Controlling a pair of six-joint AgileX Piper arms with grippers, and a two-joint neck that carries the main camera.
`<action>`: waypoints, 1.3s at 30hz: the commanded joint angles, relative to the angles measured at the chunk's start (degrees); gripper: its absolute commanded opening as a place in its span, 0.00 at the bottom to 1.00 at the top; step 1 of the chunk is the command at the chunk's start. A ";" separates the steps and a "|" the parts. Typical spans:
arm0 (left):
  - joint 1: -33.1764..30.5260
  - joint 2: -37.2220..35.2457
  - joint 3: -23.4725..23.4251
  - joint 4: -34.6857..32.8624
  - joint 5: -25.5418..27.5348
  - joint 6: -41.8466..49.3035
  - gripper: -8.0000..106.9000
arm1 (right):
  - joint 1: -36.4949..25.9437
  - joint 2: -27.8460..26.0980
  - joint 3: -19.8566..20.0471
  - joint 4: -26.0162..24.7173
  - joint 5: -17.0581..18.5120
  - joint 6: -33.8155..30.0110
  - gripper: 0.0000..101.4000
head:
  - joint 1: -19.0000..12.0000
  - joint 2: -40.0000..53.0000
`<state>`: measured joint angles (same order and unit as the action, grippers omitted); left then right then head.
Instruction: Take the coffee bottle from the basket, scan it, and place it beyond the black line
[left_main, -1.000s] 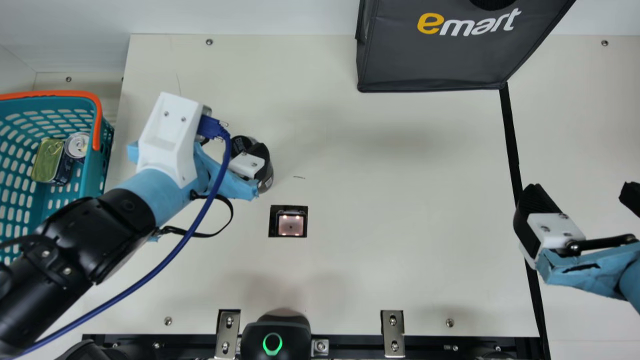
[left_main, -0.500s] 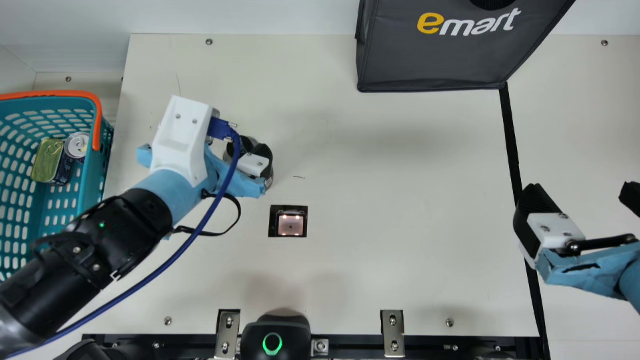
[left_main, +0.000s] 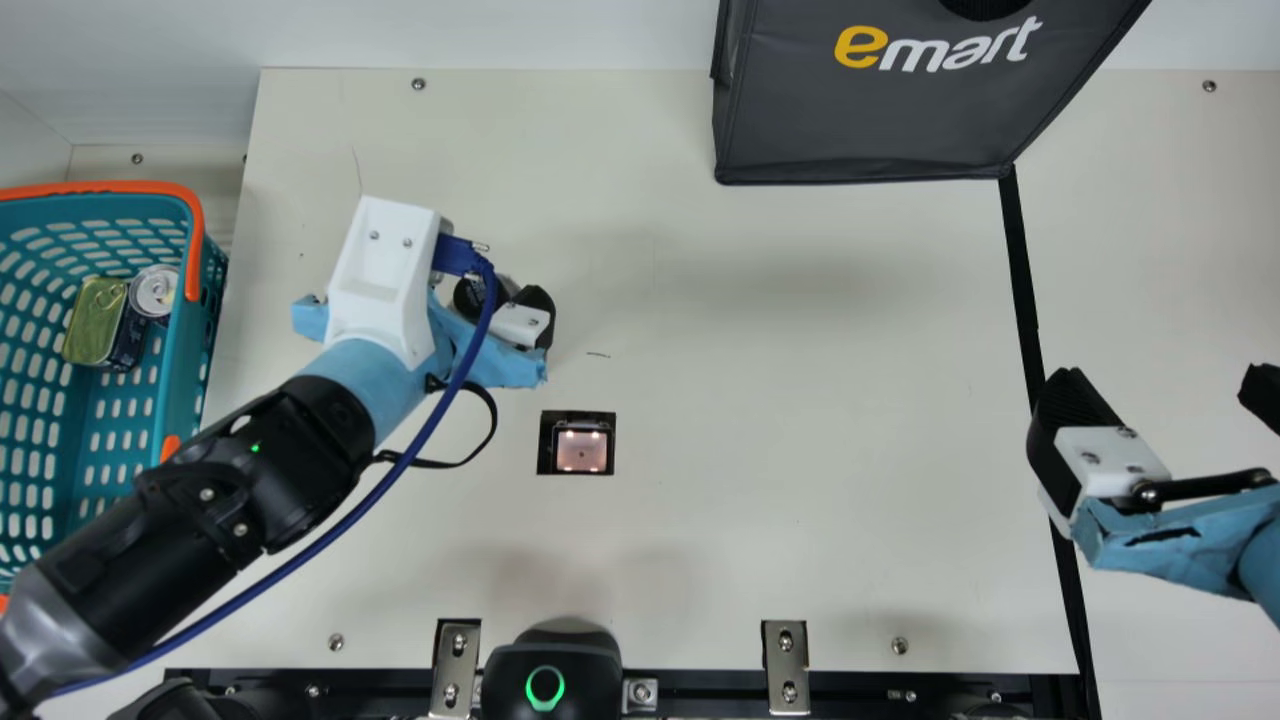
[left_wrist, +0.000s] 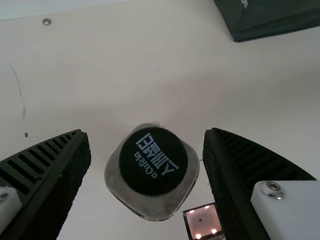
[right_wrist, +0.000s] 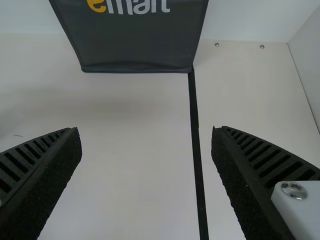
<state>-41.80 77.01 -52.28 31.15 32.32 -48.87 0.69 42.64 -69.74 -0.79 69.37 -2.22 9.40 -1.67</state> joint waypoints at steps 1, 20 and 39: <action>-0.03 0.17 -0.09 0.36 0.14 -0.53 0.85 | 0.00 0.00 0.00 0.00 0.00 0.00 0.90 | -1.48 0.09; 1.23 0.00 0.32 -0.93 0.94 0.31 0.68 | 0.00 0.00 0.00 0.00 0.00 0.00 0.90 | -1.48 0.09; 1.77 -1.62 -0.51 -4.29 0.32 5.92 0.16 | 0.00 0.00 0.00 0.00 0.00 0.00 0.90 | -1.48 0.09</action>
<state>-40.22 75.56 -52.57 27.18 32.87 -43.93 0.69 42.64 -69.74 -0.79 69.37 -2.22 9.40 -1.67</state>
